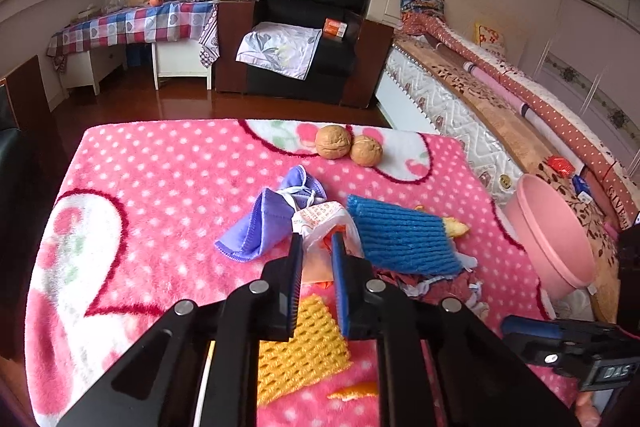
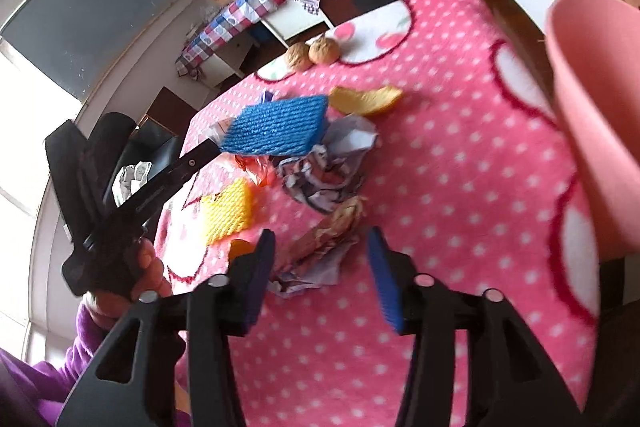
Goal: Collect trash
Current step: 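Grasp the white plastic bag with the left tool while the right tool grasps the crumpled brown wrapper, then carry the white bag and brown wrapper with both tools over the pink bucket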
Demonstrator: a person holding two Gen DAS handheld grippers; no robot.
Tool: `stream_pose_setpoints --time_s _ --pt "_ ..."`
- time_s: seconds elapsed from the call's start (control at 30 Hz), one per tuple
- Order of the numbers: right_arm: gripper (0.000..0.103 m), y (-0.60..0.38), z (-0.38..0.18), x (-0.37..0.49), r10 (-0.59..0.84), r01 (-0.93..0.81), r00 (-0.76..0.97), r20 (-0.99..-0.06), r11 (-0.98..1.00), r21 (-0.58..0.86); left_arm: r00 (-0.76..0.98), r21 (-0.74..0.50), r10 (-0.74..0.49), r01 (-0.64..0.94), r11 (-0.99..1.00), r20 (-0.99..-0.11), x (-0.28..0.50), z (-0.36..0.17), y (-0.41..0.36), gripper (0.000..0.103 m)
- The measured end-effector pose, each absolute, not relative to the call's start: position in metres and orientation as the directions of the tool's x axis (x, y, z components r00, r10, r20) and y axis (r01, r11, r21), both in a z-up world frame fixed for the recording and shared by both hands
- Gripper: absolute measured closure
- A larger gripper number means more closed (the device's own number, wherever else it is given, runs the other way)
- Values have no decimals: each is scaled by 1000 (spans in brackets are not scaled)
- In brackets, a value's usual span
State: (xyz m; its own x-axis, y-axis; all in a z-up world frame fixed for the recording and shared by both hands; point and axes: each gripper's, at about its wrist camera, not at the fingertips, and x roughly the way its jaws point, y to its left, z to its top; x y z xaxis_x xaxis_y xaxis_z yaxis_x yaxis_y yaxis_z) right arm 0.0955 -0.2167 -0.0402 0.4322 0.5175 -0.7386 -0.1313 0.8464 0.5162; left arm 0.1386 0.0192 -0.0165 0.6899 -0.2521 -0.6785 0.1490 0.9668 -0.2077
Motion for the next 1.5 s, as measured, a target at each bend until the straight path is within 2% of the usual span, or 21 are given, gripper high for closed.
stream_pose_setpoints --time_s 0.23,0.43,0.67,0.87,1.5 --pt "53 -190 -54 100 442 -118 378 -814 895 431 715 -258 -282 146 955 -640 122 -3 35 90" --pt "53 -185 -55 98 415 -131 390 -822 908 397 736 -290 -293 137 947 -610 108 10 51 90" --pt "78 -184 -52 92 434 -176 395 -810 901 397 746 -305 -287 118 945 -601 96 15 61 90" --pt "86 -193 -42 81 445 -217 409 -797 895 389 747 -320 -295 116 940 -595 91 22 60 90" --pt "87 -260 9 60 359 -154 612 -705 928 339 731 -314 -366 216 925 -576 88 45 5 90"
